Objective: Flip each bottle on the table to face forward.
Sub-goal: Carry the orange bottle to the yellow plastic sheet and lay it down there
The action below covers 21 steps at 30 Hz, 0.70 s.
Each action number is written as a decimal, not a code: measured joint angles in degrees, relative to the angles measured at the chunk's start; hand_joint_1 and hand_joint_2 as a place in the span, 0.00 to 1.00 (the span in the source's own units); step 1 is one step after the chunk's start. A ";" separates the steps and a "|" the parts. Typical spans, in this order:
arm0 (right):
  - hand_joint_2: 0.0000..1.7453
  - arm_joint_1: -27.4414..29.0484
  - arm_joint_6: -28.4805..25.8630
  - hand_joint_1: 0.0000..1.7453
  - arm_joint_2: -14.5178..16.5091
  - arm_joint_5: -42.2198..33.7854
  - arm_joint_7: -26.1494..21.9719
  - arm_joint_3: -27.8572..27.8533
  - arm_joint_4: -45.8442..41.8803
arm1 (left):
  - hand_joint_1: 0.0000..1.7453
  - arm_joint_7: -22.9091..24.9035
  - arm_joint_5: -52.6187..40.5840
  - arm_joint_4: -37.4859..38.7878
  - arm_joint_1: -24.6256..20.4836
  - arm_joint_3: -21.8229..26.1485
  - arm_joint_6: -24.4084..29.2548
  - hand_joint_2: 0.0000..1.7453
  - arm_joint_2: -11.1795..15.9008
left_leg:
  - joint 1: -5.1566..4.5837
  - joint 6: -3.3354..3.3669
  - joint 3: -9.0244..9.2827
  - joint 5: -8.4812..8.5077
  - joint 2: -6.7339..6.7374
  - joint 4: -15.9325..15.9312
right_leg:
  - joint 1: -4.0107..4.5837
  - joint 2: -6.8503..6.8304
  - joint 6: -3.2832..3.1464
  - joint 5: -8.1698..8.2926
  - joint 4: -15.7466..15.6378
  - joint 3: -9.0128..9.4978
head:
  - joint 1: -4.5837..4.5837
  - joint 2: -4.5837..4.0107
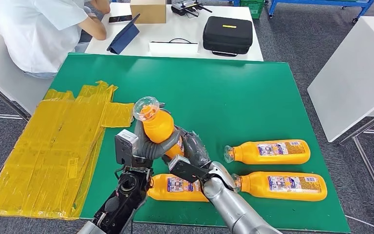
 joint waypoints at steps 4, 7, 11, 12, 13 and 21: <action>1.00 0.22 -0.08 1.00 0.00 -0.05 0.00 -0.10 -0.24 | 1.00 0.00 0.00 0.00 -0.02 -0.08 -0.01 1.00 0.00 | 0.00 0.00 0.00 0.00 0.00 0.00 | 0.00 0.00 0.00 0.00 0.00 0.00 | -0.01 0.00; 1.00 0.47 -0.84 0.51 0.00 -0.52 0.00 -0.12 -0.57 | 1.00 -0.01 -0.01 0.00 -0.11 -0.09 0.12 1.00 0.00 | 0.00 0.00 0.00 0.00 0.00 0.00 | 0.00 0.00 0.00 0.00 0.00 0.00 | 0.00 0.00; 1.00 1.78 -4.15 0.00 -0.02 -1.49 -0.05 -0.12 -2.69 | 1.00 -0.45 -1.50 -0.48 -0.21 -0.02 3.10 1.00 0.03 | 0.00 0.00 -0.03 0.00 0.00 0.00 | 0.00 0.00 0.00 0.00 0.00 0.00 | 0.00 0.00; 1.00 2.40 -5.03 0.00 -0.07 -1.51 -0.02 -0.13 -3.89 | 1.00 -0.81 -2.67 -0.89 -0.21 0.15 4.97 1.00 0.09 | 0.00 0.00 -0.03 0.00 0.00 0.00 | 0.00 0.00 0.00 0.00 0.00 0.00 | 0.00 0.00; 1.00 3.17 -5.81 0.00 -0.18 -1.50 0.18 -0.16 -5.61 | 1.00 -1.31 -4.23 -1.46 -0.20 0.44 7.42 1.00 0.21 | 0.01 0.00 -0.04 0.00 0.00 0.00 | 0.00 0.00 0.00 0.00 0.00 -0.01 | 0.00 0.00; 1.00 12.19 -2.86 0.00 -2.78 -10.16 6.15 -1.54 -28.08 | 1.00 -7.10 -12.16 -4.20 -0.61 6.19 26.68 1.00 2.56 | 0.03 -0.01 -0.06 -0.01 -0.01 -0.01 | 0.02 -0.01 -0.03 -0.02 0.01 -0.04 | 0.01 0.00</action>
